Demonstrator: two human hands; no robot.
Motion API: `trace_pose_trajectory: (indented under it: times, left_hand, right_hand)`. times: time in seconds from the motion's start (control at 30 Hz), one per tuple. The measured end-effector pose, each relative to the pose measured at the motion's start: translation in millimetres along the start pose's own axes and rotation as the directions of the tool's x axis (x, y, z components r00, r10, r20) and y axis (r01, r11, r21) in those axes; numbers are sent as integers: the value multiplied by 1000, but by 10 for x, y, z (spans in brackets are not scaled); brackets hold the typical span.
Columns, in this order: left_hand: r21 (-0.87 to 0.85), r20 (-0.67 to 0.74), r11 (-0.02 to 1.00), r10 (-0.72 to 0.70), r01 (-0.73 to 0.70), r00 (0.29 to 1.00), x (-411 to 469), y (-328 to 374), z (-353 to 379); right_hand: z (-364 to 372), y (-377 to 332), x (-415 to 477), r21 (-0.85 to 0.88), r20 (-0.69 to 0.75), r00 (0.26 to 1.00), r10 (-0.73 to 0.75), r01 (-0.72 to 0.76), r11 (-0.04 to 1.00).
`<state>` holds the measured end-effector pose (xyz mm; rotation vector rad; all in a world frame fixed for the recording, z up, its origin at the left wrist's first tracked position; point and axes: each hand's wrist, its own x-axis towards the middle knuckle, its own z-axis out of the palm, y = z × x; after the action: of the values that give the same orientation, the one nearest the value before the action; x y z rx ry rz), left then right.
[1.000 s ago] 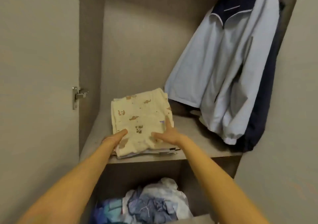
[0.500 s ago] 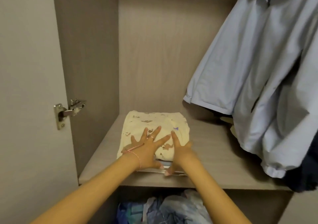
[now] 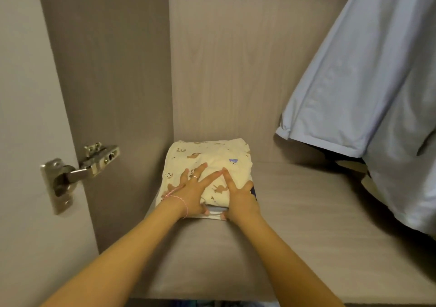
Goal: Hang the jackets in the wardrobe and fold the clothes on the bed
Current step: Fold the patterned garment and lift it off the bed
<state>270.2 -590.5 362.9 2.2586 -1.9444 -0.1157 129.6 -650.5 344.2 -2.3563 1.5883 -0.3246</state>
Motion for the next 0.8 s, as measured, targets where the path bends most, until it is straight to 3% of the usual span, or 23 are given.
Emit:
trace_pose_trajectory:
  times: [0.13, 0.57, 0.67, 0.8]
  left_hand:
    - [66, -15, 998, -19, 19, 1000, 278, -189, 59]
    - [106, -47, 993, -41, 46, 998, 622, -320, 139]
    - [99, -38, 992, -72, 75, 997, 580, -256, 99]
    - [153, 108, 975, -178, 161, 978, 313, 62, 19]
  right_hand:
    - [130, -196, 342, 22, 16, 995, 94, -95, 995]
    - [195, -145, 787, -17, 72, 997, -19, 20, 1000]
    - [213, -7, 694, -83, 142, 988, -63, 76, 994]
    - [72, 521, 201, -120, 314, 923, -222, 271, 955]
